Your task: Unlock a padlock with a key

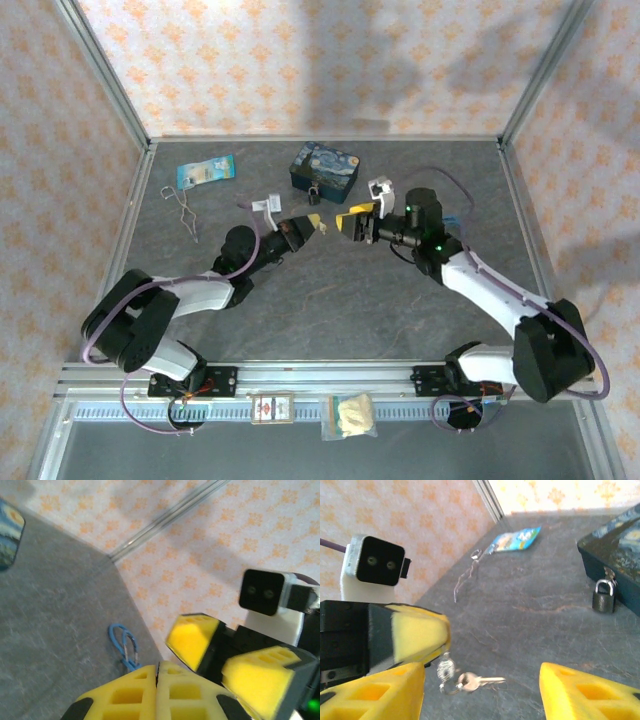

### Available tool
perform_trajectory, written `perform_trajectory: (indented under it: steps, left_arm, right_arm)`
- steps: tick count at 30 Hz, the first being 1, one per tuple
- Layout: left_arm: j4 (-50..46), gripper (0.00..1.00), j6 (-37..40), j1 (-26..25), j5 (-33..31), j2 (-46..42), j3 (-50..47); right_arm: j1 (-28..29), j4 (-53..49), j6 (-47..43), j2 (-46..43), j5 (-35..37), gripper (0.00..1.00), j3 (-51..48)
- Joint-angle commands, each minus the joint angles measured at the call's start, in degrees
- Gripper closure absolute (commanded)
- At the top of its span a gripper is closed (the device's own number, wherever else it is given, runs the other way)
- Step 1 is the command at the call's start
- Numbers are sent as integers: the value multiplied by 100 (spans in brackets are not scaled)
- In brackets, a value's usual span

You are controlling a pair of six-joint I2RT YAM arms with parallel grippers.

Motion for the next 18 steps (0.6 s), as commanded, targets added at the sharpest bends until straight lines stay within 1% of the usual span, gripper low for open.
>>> perform_trajectory:
  steps: [1, 3, 5, 9, 11, 18]
  left_arm:
    - [-924, 100, 864, 49, -130, -225, 355]
    - [-876, 100, 888, 55, -88, -241, 440]
    - [-708, 100, 815, 55, 42, -206, 499]
    - [-292, 100, 549, 54, 381, -21, 619]
    - [-96, 100, 439, 52, 503, 65, 646]
    - [562, 100, 112, 45, 876, 262, 668]
  right_arm:
    - [2, 874, 588, -108, 28, 39, -284]
    - [5, 1571, 963, -112, -167, 39, -483]
    - [7, 2482, 1459, -103, -270, 39, -790]
    - [2, 4029, 2129, -65, -318, 40, -1246]
    - [0, 4443, 2319, 3, -387, 40, -1324]
    - [2, 4925, 2680, 617, -861, 41, -1159]
